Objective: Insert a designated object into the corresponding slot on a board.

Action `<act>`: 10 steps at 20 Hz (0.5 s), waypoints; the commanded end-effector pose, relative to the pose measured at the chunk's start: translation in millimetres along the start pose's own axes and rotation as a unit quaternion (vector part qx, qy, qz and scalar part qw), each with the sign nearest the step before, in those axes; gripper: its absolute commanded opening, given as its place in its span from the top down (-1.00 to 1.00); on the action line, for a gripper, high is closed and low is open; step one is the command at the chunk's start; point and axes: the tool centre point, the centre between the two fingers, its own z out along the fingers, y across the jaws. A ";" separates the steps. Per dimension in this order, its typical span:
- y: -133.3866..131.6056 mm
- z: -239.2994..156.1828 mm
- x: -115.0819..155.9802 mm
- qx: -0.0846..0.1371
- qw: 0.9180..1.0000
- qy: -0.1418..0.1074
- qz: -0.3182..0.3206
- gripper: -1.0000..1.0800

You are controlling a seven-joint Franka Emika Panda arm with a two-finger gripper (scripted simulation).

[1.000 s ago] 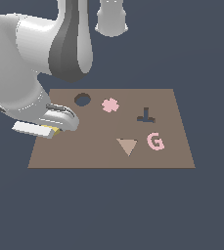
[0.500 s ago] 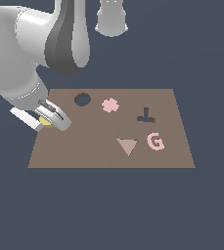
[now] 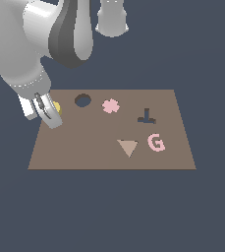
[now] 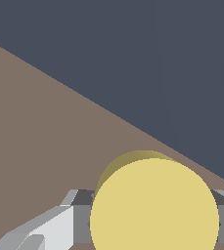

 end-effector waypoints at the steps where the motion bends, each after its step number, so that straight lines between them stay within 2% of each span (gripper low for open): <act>1: 5.9 -0.7 -6.3 0.000 0.998 0.000 0.056 1.00; 5: 13.6 -1.4 -17.5 0.000 0.990 0.000 0.140 1.00; 10: 20.2 -2.1 -32.7 0.000 0.970 0.000 0.241 1.00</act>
